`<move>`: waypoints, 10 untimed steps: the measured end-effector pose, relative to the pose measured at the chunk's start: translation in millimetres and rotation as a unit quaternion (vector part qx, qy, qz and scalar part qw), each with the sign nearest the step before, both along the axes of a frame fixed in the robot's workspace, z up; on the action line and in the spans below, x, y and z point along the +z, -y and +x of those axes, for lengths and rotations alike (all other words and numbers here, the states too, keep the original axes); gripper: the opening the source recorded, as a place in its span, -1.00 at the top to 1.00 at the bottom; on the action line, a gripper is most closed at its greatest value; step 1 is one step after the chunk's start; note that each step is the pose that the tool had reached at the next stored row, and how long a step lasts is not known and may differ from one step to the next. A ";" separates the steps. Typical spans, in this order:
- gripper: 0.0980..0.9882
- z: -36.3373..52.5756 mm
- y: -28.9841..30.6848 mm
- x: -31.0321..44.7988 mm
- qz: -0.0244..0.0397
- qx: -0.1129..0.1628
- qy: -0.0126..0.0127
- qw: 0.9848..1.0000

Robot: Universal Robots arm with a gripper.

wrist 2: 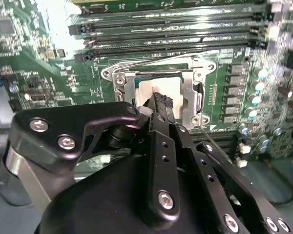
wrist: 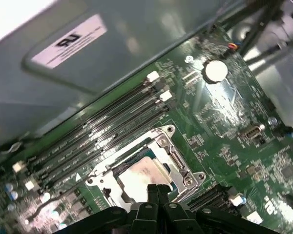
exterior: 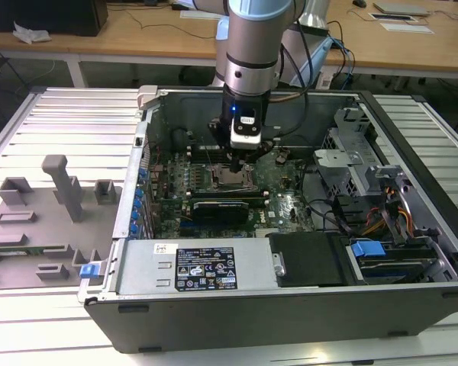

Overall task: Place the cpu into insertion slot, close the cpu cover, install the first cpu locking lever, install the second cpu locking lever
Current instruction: 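Close the cpu cover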

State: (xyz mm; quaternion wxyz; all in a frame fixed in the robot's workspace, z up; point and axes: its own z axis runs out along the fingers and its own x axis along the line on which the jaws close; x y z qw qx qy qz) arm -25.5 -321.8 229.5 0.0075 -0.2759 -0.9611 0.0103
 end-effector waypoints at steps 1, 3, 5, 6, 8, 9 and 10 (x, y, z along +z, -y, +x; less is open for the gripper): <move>0.98 0.0 0.0 0.0 0.000 0.019 0.000 1.000; 0.98 0.0 0.0 -0.1 0.000 0.037 0.000 0.999; 0.98 0.0 0.0 -0.1 0.000 0.058 0.000 0.998; 0.98 0.0 0.0 -0.1 0.000 0.069 0.000 0.998; 0.98 0.0 0.0 -0.1 0.000 0.095 0.000 0.995; 0.98 0.0 0.0 -0.1 0.000 0.111 0.000 0.994; 0.98 0.0 0.0 -0.2 0.000 0.124 0.000 0.992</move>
